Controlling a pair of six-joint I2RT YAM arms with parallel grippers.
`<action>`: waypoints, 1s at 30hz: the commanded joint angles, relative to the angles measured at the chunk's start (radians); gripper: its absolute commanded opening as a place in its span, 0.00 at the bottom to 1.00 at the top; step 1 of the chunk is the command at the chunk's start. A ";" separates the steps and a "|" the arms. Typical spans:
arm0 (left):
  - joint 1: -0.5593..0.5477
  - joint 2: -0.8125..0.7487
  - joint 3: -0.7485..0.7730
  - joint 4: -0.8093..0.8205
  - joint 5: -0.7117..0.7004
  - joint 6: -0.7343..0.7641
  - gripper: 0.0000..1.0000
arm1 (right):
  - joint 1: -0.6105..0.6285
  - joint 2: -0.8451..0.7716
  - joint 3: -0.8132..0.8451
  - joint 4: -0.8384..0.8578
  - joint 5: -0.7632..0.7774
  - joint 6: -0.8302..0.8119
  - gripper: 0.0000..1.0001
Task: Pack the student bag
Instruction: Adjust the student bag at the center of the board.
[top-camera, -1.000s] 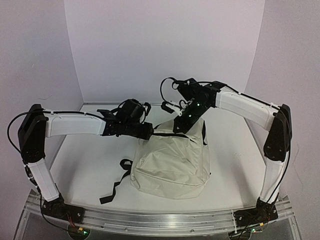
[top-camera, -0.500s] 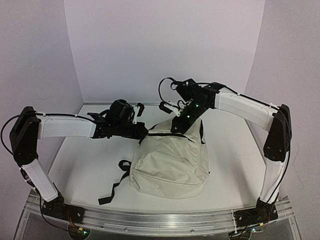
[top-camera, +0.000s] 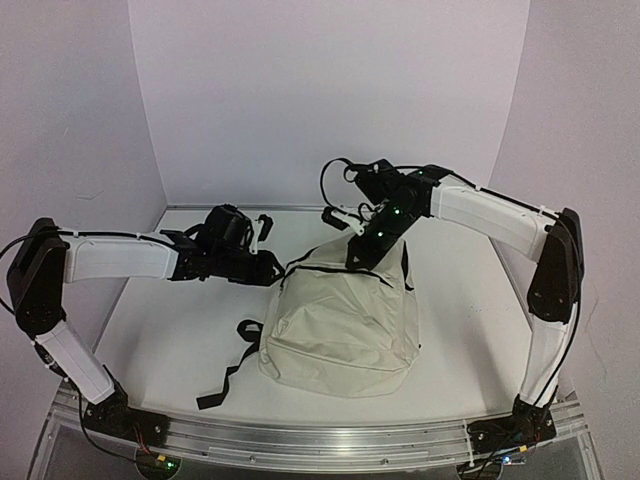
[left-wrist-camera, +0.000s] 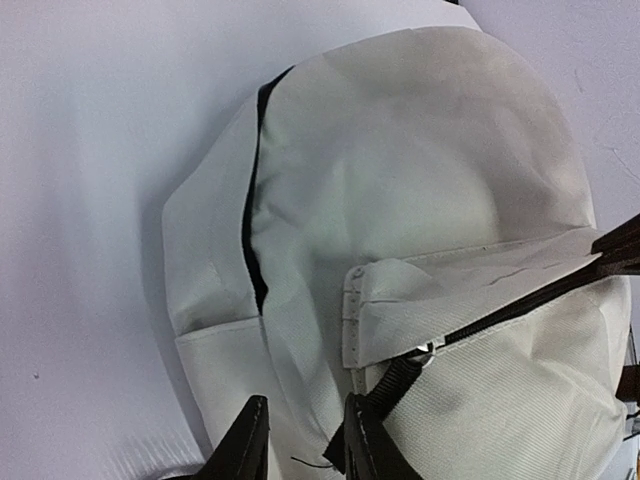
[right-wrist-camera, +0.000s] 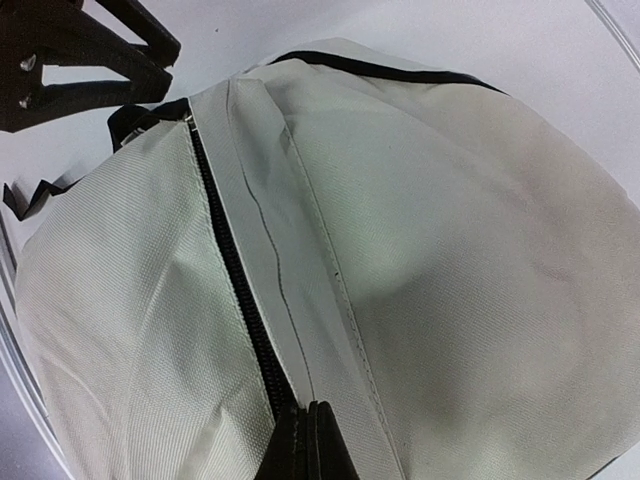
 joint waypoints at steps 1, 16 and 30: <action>-0.002 -0.011 -0.006 0.041 0.093 -0.005 0.27 | -0.003 -0.016 -0.022 -0.048 -0.061 0.006 0.00; -0.252 -0.276 -0.258 0.094 -0.107 -0.139 0.74 | 0.003 -0.074 -0.142 -0.063 -0.138 -0.009 0.06; -0.422 -0.136 -0.324 0.155 -0.255 -0.374 0.53 | -0.004 -0.068 -0.130 -0.062 -0.108 -0.007 0.00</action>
